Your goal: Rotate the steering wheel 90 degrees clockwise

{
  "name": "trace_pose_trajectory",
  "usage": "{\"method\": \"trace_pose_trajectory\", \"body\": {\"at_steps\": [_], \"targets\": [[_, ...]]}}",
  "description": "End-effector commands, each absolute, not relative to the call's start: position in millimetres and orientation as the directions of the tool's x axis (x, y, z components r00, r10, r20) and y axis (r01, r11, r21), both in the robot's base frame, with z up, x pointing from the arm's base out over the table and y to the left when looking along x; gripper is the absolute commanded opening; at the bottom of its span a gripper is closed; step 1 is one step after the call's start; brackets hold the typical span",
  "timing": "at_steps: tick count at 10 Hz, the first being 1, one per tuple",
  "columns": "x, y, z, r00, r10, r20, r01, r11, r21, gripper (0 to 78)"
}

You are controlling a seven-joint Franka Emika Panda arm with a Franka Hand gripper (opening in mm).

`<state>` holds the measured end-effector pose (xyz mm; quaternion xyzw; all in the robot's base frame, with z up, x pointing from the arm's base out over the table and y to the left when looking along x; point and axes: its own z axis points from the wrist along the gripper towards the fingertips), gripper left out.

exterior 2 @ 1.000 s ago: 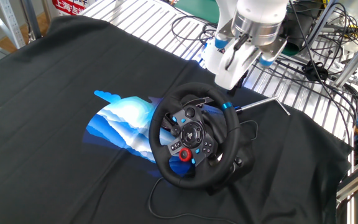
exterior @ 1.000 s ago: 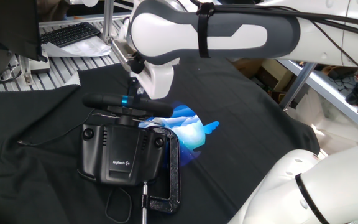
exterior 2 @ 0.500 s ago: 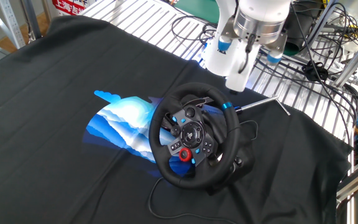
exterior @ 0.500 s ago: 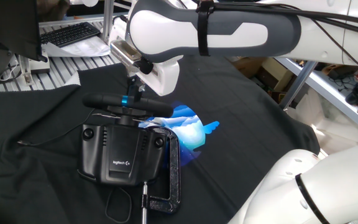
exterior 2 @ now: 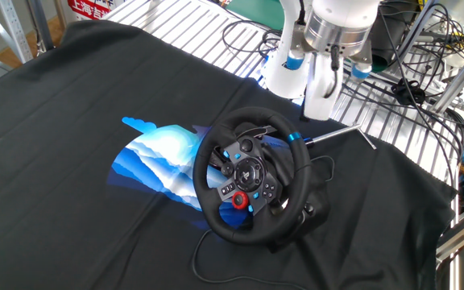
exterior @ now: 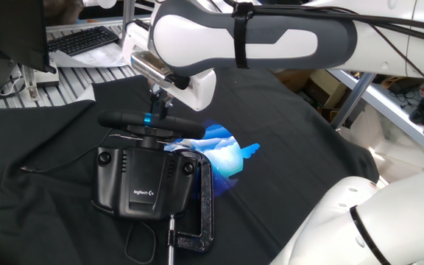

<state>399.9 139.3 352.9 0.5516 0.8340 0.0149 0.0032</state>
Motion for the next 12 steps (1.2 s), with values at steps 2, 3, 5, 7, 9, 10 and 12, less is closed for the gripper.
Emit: {"method": "trace_pose_trajectory", "body": {"at_steps": [2,3,5,7,9,10,12], "targets": [[409.4,144.9,354.6,-0.949,0.303,-0.092,0.309,0.948,-0.070,1.5],[412.5,148.0,356.2,-0.962,0.264,-0.078,0.271,0.956,-0.114,1.5],[413.3,150.8,358.5,-0.974,0.221,-0.041,0.225,0.965,-0.132,1.5],[412.9,151.6,359.4,-0.991,0.136,-0.016,0.137,0.980,-0.145,1.5],[412.9,151.6,359.3,-0.995,0.098,-0.010,0.098,0.980,-0.174,1.5],[412.9,151.6,359.3,-0.995,0.095,-0.007,0.095,0.981,-0.171,1.5],[413.1,151.7,359.4,-0.996,0.090,-0.003,0.089,0.982,-0.169,1.5]]}}
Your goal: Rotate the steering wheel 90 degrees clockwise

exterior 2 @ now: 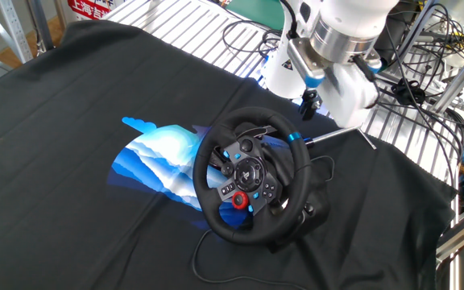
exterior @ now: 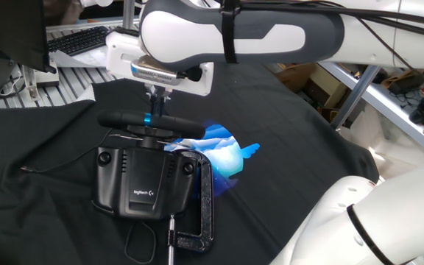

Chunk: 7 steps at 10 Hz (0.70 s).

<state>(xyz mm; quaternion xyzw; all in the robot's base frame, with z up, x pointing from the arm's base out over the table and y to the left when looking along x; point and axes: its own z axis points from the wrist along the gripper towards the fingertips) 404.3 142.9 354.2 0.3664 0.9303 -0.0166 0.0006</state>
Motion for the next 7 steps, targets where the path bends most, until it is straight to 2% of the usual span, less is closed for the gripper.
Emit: {"method": "trace_pose_trajectory", "body": {"at_steps": [1,7], "targets": [[413.1,151.8,359.4,-0.996,0.092,-0.003,0.091,0.982,-0.168,1.5],[412.9,152.0,359.6,-0.994,0.111,0.000,0.109,0.984,-0.141,1.5]]}}
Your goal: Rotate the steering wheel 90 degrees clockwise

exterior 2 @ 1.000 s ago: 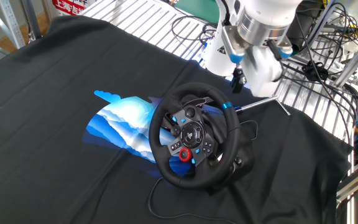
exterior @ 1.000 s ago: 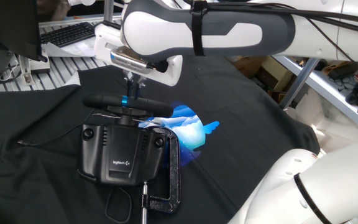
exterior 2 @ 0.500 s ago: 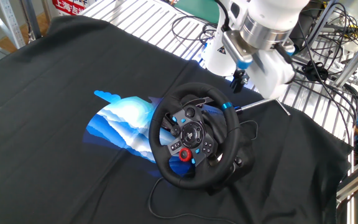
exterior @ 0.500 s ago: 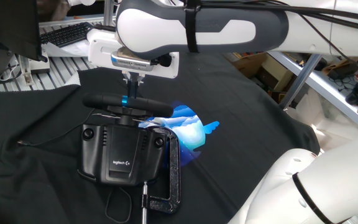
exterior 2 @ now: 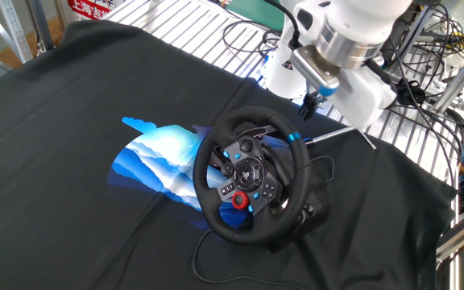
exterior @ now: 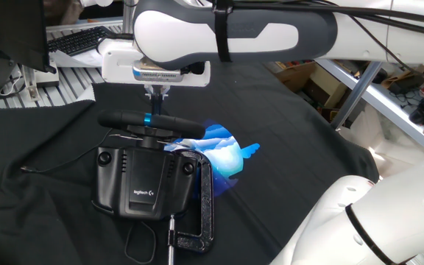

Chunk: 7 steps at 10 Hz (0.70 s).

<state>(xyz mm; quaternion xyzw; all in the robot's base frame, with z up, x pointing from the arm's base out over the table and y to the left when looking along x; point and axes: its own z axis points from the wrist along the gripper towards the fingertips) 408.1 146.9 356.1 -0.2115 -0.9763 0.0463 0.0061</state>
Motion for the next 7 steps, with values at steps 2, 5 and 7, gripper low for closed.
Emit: {"method": "trace_pose_trajectory", "body": {"at_steps": [2,5,7], "targets": [[413.0,151.9,358.7,-0.993,0.118,0.003,0.116,0.983,-0.140,1.5],[413.2,151.6,358.1,-0.991,0.134,0.002,0.133,0.983,-0.125,1.5],[413.8,150.7,356.8,-0.989,0.146,0.005,0.145,0.985,-0.090,1.5]]}}
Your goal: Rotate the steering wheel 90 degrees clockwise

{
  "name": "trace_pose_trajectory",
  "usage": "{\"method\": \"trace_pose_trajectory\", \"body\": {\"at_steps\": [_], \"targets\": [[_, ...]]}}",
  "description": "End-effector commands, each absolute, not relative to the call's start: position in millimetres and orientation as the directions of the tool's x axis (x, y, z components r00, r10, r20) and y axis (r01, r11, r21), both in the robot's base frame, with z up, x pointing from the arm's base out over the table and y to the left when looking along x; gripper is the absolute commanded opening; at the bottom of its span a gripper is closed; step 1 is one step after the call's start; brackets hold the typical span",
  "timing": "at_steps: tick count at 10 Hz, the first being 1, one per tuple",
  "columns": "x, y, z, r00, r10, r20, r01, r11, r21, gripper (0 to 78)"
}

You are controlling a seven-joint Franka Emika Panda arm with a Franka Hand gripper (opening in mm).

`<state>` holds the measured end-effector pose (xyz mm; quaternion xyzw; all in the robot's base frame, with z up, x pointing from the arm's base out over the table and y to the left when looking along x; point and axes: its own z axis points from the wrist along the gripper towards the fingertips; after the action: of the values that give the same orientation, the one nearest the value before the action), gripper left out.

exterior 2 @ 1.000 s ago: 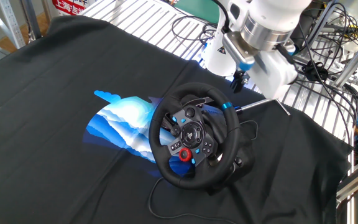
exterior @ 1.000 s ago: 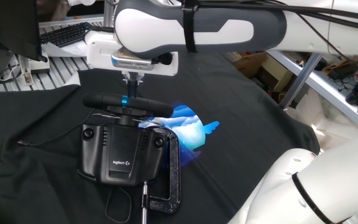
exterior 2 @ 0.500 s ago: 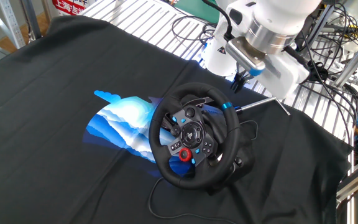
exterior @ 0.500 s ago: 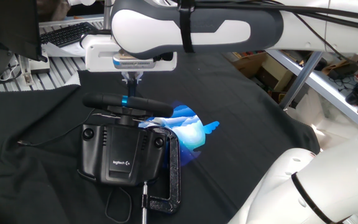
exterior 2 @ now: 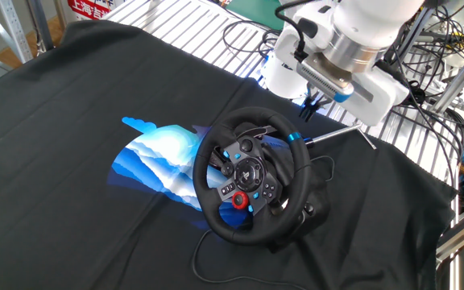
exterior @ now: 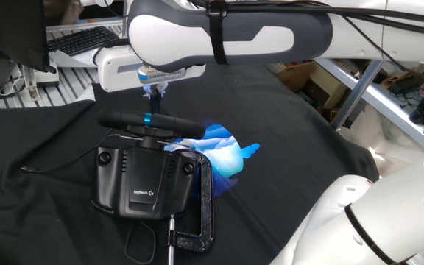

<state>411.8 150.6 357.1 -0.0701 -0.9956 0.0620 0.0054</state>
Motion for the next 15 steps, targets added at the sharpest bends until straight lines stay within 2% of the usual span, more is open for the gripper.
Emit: {"method": "trace_pose_trajectory", "body": {"at_steps": [1,9,11,15], "targets": [[414.5,150.0,356.0,-0.989,0.147,0.005,0.146,0.985,-0.089,1.5],[426.4,133.7,353.1,-0.992,0.128,0.007,0.127,0.989,-0.071,1.5],[430.6,125.9,349.5,-0.992,0.124,0.005,0.124,0.991,-0.043,1.5],[435.5,90.5,344.7,-0.998,0.067,0.000,0.067,0.997,-0.027,1.5]]}}
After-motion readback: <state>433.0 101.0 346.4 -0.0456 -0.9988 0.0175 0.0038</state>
